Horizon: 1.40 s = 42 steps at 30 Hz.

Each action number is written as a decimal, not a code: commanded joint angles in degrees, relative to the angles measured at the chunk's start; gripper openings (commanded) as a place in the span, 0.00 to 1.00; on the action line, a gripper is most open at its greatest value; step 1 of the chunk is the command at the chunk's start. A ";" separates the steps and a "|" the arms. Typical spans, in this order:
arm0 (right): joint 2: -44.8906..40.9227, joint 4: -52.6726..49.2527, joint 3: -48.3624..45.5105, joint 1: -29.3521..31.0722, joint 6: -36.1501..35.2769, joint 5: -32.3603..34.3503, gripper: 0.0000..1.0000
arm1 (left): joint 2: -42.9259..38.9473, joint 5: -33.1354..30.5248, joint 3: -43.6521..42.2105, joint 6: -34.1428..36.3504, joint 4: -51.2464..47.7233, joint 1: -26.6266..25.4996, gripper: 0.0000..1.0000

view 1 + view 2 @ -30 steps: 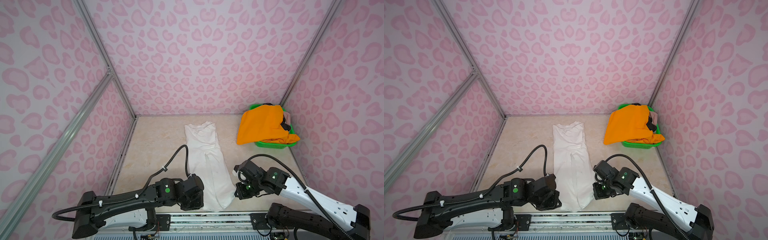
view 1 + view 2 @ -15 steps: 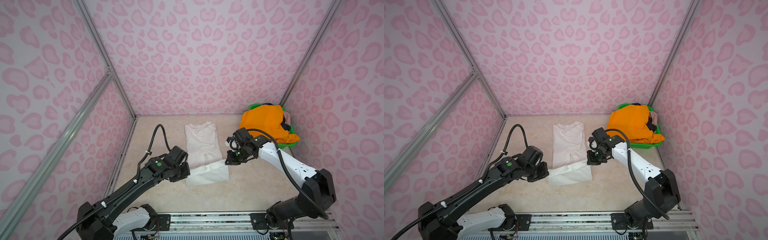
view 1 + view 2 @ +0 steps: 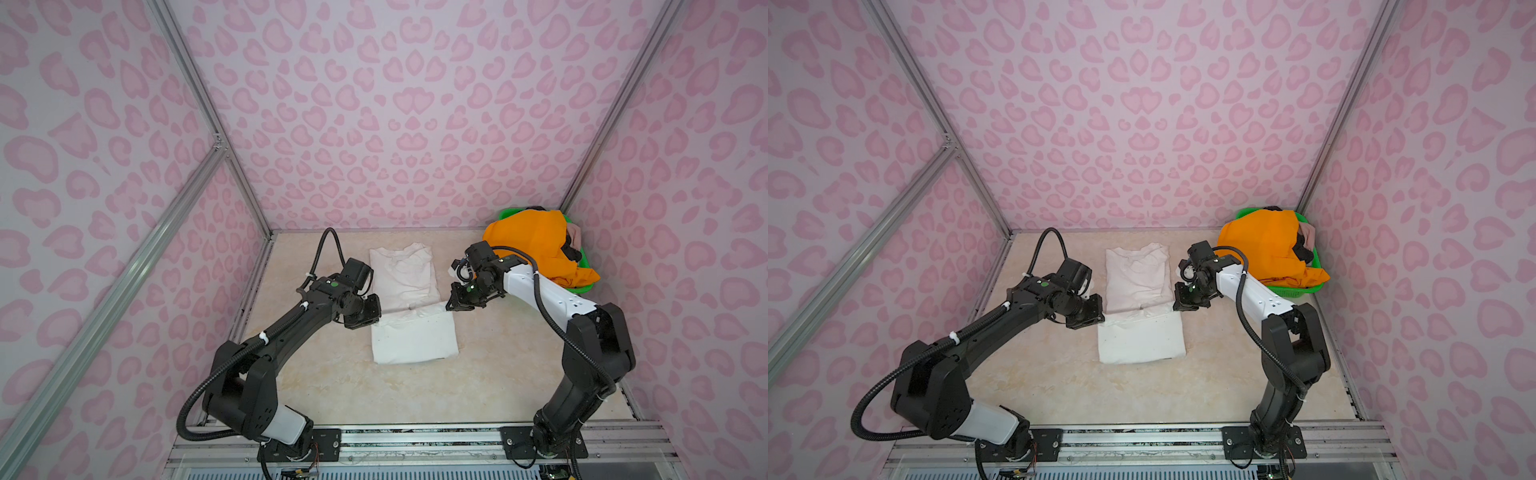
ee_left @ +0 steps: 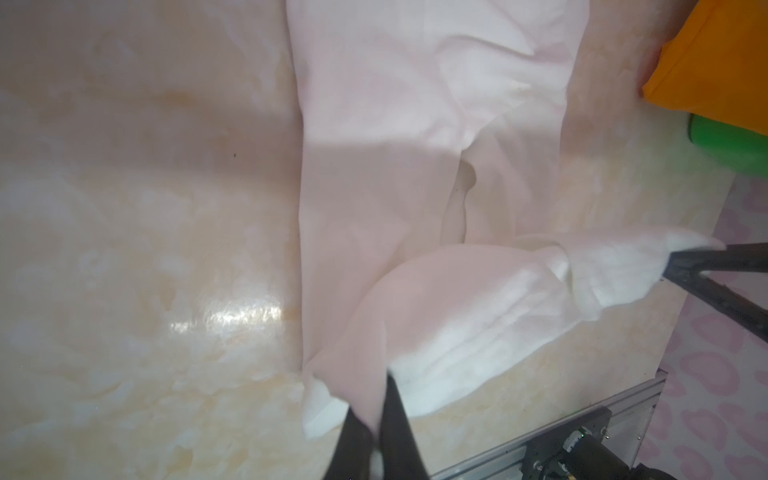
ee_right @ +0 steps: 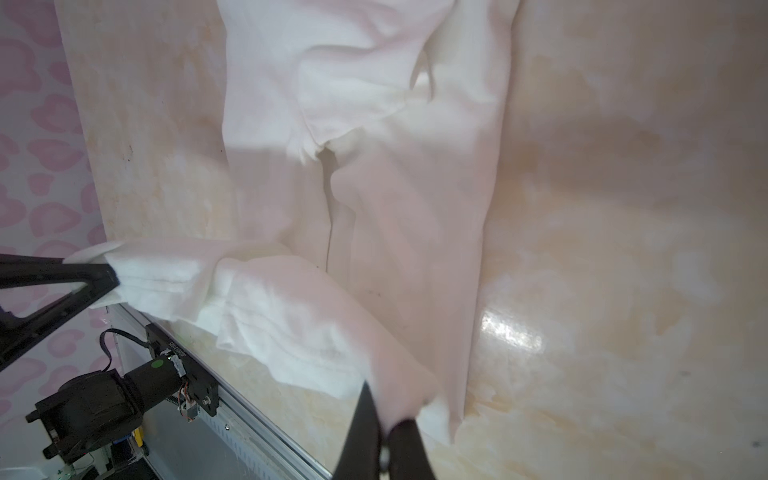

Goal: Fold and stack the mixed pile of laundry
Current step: 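Lay the folded end down and release both grippers, drawing them back, then lower both grippers to the shirt's near edge and pinch its corners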

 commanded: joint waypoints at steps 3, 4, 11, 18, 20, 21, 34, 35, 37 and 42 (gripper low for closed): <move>6.31 1.73 3.50 -0.87 -1.24 -0.78 0.00 | 10.46 5.43 6.93 7.40 -1.31 3.58 0.02; 7.63 2.30 4.08 -1.23 -0.93 -0.96 0.00 | 12.55 6.10 8.37 7.99 -1.58 4.09 0.02; 14.12 6.35 7.95 -3.23 1.11 -1.13 0.08 | 21.24 6.76 13.17 7.36 2.24 6.47 0.06; 14.87 6.88 13.21 -4.10 -0.50 -0.88 0.35 | 21.78 3.84 13.92 2.62 8.02 8.41 0.51; 13.86 6.81 13.26 -4.32 -1.10 -0.53 0.37 | 20.29 1.93 12.97 0.49 10.66 9.07 0.55; 13.17 6.88 12.99 -4.28 -1.70 -0.52 0.37 | 19.52 0.90 12.58 -0.58 11.64 9.38 0.57; 2.41 5.21 -0.59 -0.32 -4.86 3.64 0.36 | 4.80 -2.92 2.04 0.14 8.56 8.54 0.64; 0.82 5.15 -2.47 -0.31 -4.53 4.72 0.38 | 3.23 -2.92 0.15 0.16 8.26 7.85 0.64; -3.07 4.54 -6.88 -0.35 -3.98 6.56 0.44 | -0.59 -2.83 -5.02 -0.63 8.53 6.00 0.64; -8.46 4.31 -17.16 -0.14 -3.01 2.72 0.51 | -6.13 -2.61 -14.95 -4.09 10.76 0.18 0.64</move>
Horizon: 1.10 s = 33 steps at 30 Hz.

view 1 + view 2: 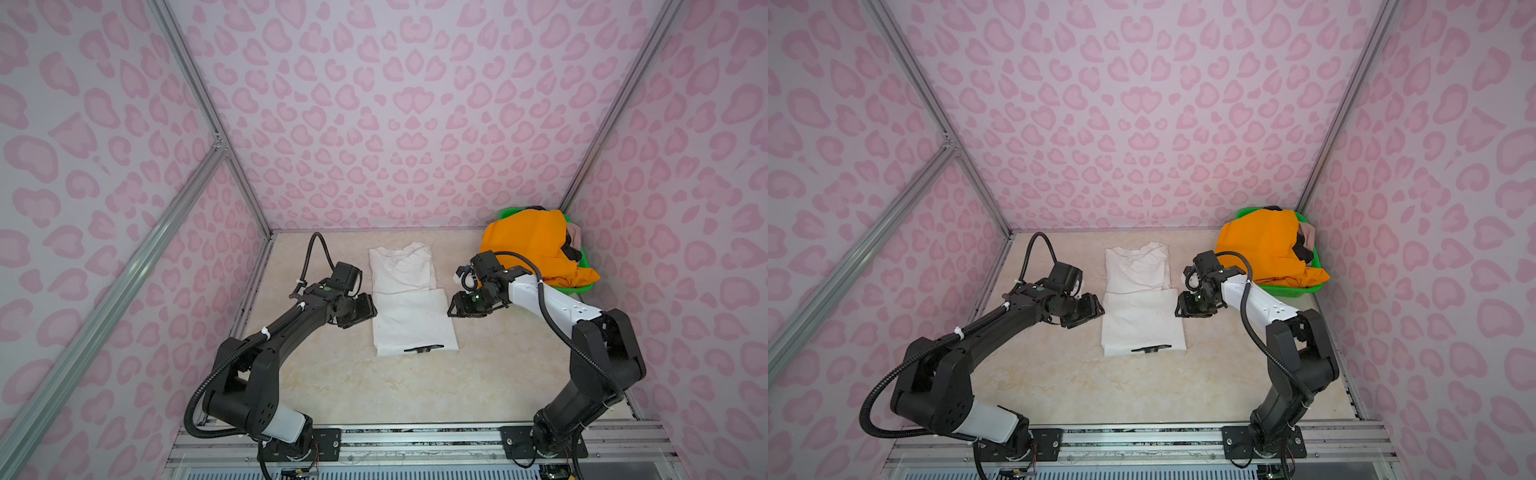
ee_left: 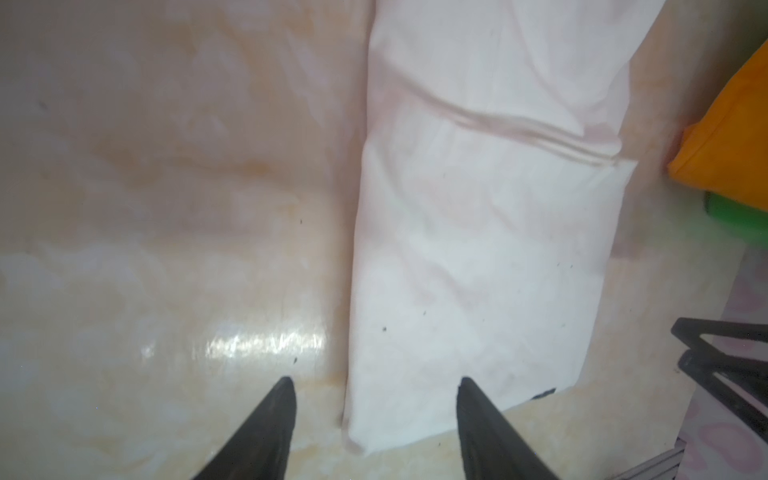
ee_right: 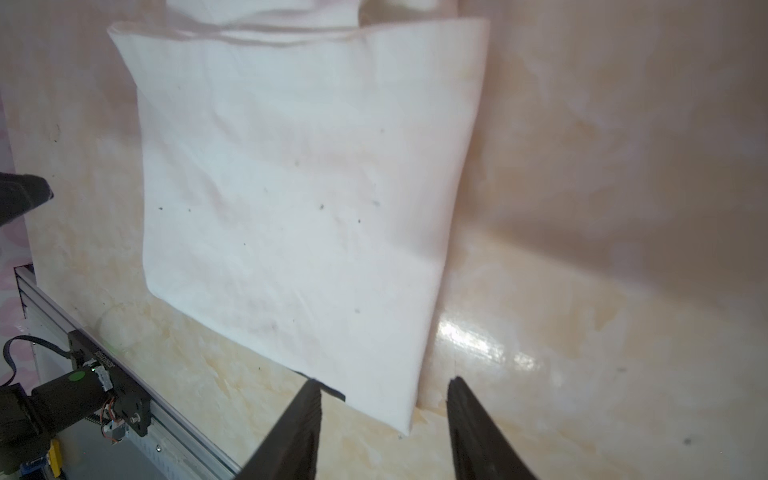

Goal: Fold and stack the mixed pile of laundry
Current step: 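Lower both grippers to the shirt's near edge and pinch its corners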

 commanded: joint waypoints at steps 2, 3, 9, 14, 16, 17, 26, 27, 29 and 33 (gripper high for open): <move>-1.77 -0.57 -6.75 0.36 1.16 -3.58 0.52 | -2.38 0.51 -5.23 -3.71 2.04 -3.80 0.64; -2.01 0.17 -8.19 0.47 1.28 -4.38 0.53 | -2.52 0.60 -6.50 -4.65 3.06 -4.68 0.64; -0.91 4.95 -11.91 0.58 3.36 -7.51 0.53 | -1.96 1.18 -11.42 -8.22 7.49 -7.54 0.62; 1.00 7.05 -12.58 0.52 4.85 -6.55 0.53 | -0.80 0.34 -12.27 -9.22 7.33 -8.42 0.55; 1.82 7.66 -12.85 0.57 5.49 -6.19 0.53 | 0.08 0.26 -12.29 -9.87 7.48 -9.03 0.52; 2.04 7.90 -13.05 0.52 5.71 -6.19 0.53 | 0.42 0.10 -12.39 -10.32 7.26 -9.21 0.51; 3.47 10.52 -15.85 0.98 7.80 -6.81 0.48 | 2.66 -0.28 -14.69 -14.15 8.02 -9.89 0.42; 3.58 10.46 -15.91 1.04 7.87 -6.89 0.45 | 2.67 -0.27 -14.76 -14.36 7.95 -9.98 0.42; 3.57 10.37 -16.22 1.32 7.83 -6.90 0.40 | 2.68 -0.27 -14.80 -14.59 7.97 -10.16 0.40; 3.52 10.73 -17.36 1.31 8.05 -6.98 0.27 | 3.04 -0.19 -15.32 -15.42 7.96 -10.34 0.30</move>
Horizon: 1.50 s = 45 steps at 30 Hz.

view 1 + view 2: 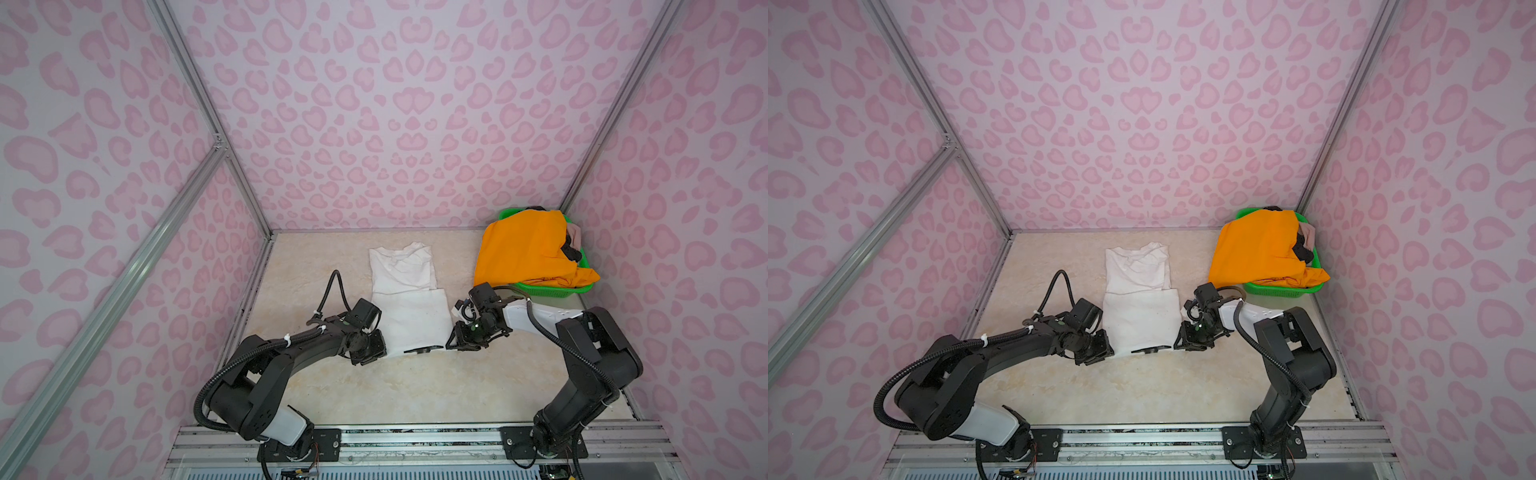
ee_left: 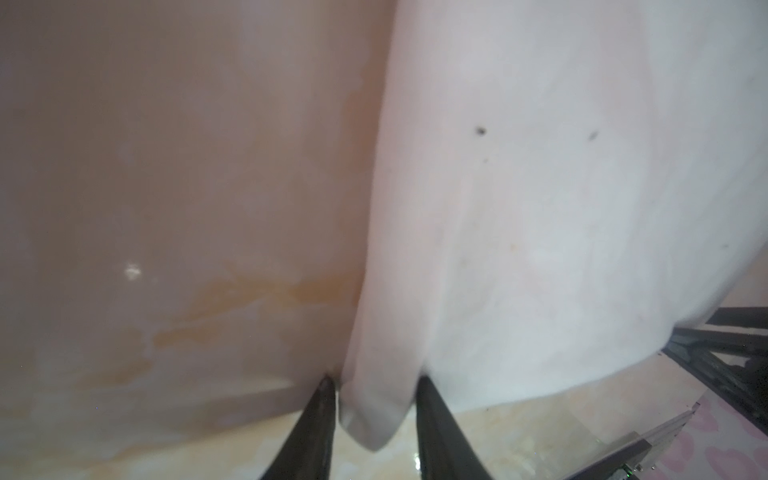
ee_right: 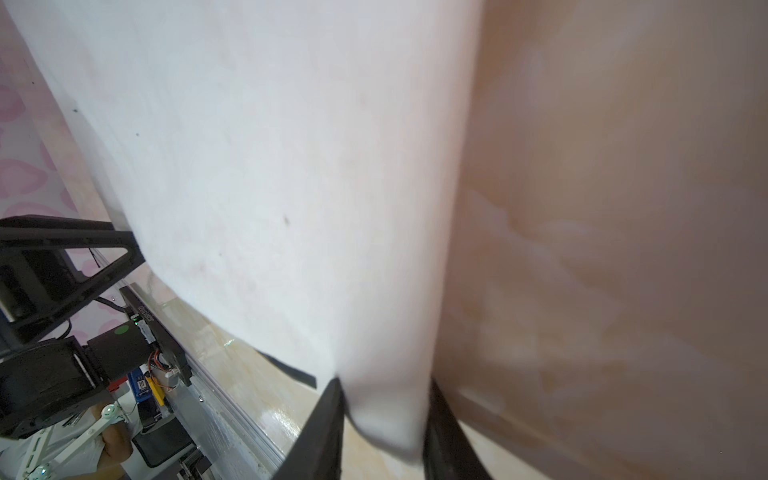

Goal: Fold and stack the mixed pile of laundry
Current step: 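Lower both grippers to the shirt's near edge and pinch its corners, then lift the near edge with both grippers and fold it away from the robot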

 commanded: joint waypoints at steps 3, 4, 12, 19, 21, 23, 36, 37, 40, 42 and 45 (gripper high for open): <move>1.03 -1.80 -1.59 0.23 1.08 2.94 0.19 | 1.26 -1.99 -1.43 -1.21 -3.18 -0.30 0.26; 1.01 -1.53 -1.61 0.23 1.19 2.85 0.16 | 1.24 -1.98 -1.67 -1.38 -3.12 -0.30 0.24; -0.79 -4.64 -1.61 1.21 -0.50 4.11 0.01 | -0.65 -1.87 -2.80 -1.90 -5.94 -1.08 0.06; -8.59 -10.78 -5.03 5.37 -1.31 6.54 0.00 | -10.81 -3.17 -4.68 -3.59 -17.04 -5.76 0.03; -11.23 -12.96 -5.89 7.00 -0.72 7.20 0.00 | -14.29 -2.87 -5.06 -4.90 -19.76 -6.78 0.03; -14.48 -15.33 -6.62 8.56 0.28 7.85 0.00 | -17.94 -2.86 -4.87 -6.33 -22.55 -7.95 0.03; -31.29 -35.19 5.33 12.10 5.07 12.48 0.00 | -29.91 -0.35 9.34 -8.80 -39.62 -9.01 0.03; -30.83 -35.77 6.75 12.10 4.72 12.57 0.00 | -29.58 -0.47 10.71 -8.45 -40.22 -9.06 0.02; -28.67 -36.82 11.30 12.07 3.37 12.98 0.00 | -27.54 -1.93 15.89 -7.10 -42.31 -9.02 0.02; -26.93 -37.27 14.55 11.86 2.14 13.74 0.00 | -25.66 -3.46 19.94 -5.80 -44.02 -8.91 0.02; -24.68 -36.51 17.77 10.86 1.67 13.75 0.00 | -22.81 -4.65 24.43 -4.52 -44.68 -7.36 0.02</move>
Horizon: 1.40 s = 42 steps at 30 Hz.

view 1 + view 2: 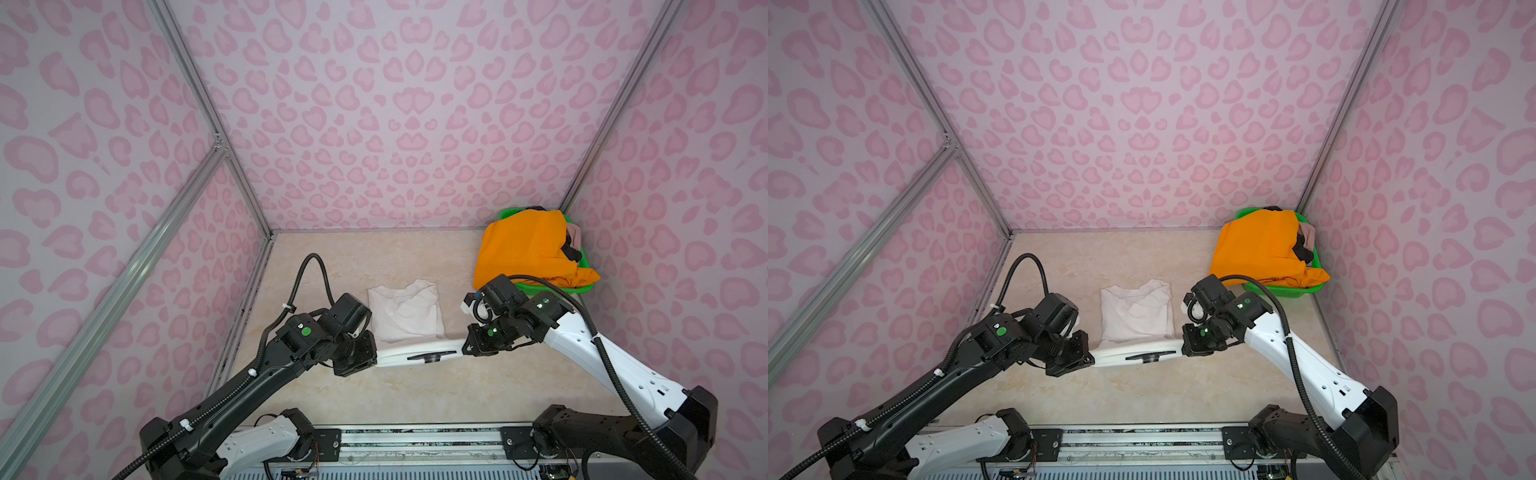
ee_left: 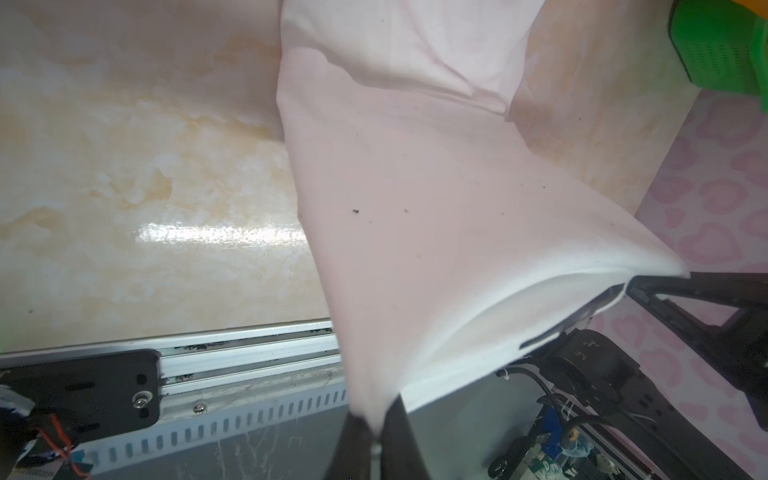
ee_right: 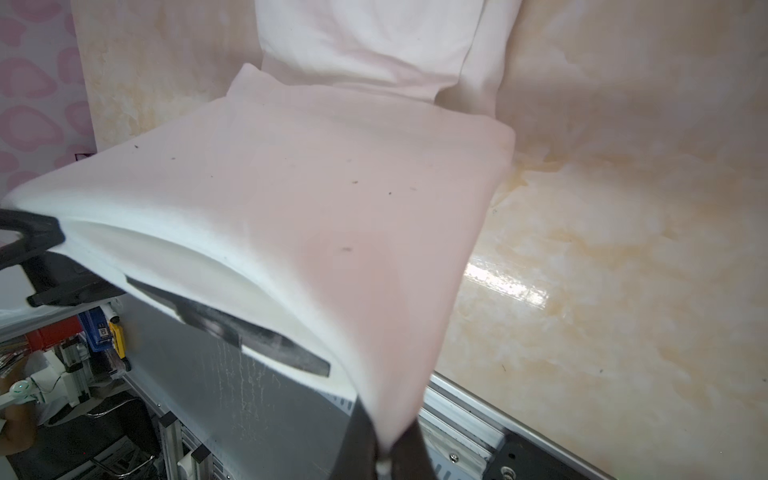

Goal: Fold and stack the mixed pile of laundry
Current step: 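Lift the near edge with both grippers and fold it away from the robot, then lay the folded edge down and open both grippers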

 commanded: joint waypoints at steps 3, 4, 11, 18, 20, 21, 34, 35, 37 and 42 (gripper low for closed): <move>3.34 -0.22 3.23 -1.75 -1.74 1.42 0.00 | 4.08 -2.57 4.98 3.70 -2.35 3.10 0.02; 4.01 0.36 3.81 -2.34 -2.01 1.35 0.00 | 4.83 -2.18 5.29 4.10 -1.83 4.19 0.02; 9.49 1.34 7.85 -7.32 -7.37 -1.84 0.00 | 6.41 0.01 4.53 7.19 2.69 11.74 0.02; 16.38 3.05 12.33 -10.15 -10.94 -4.70 0.00 | 11.85 1.90 5.98 13.09 5.66 16.70 0.02; 19.01 3.66 13.98 -10.85 -11.62 -5.28 0.00 | 14.40 2.44 6.64 14.49 7.12 17.81 0.02; 20.04 4.10 14.53 -11.18 -11.73 -5.78 0.00 | 15.46 2.48 6.88 14.94 7.74 18.32 0.02; 39.49 9.81 27.86 -15.23 -11.63 -10.51 0.00 | 36.01 9.32 18.33 21.47 14.08 27.14 0.02; 40.98 9.83 29.05 -15.39 -11.78 -10.74 0.00 | 37.48 9.76 19.38 21.97 14.22 27.52 0.02; 44.01 9.56 32.45 -15.71 -11.66 -10.71 0.00 | 40.82 10.46 22.14 22.71 14.37 28.41 0.02; 50.55 8.99 39.75 -16.34 -11.14 -10.05 0.04 | 46.14 12.66 25.37 23.37 17.05 30.07 0.02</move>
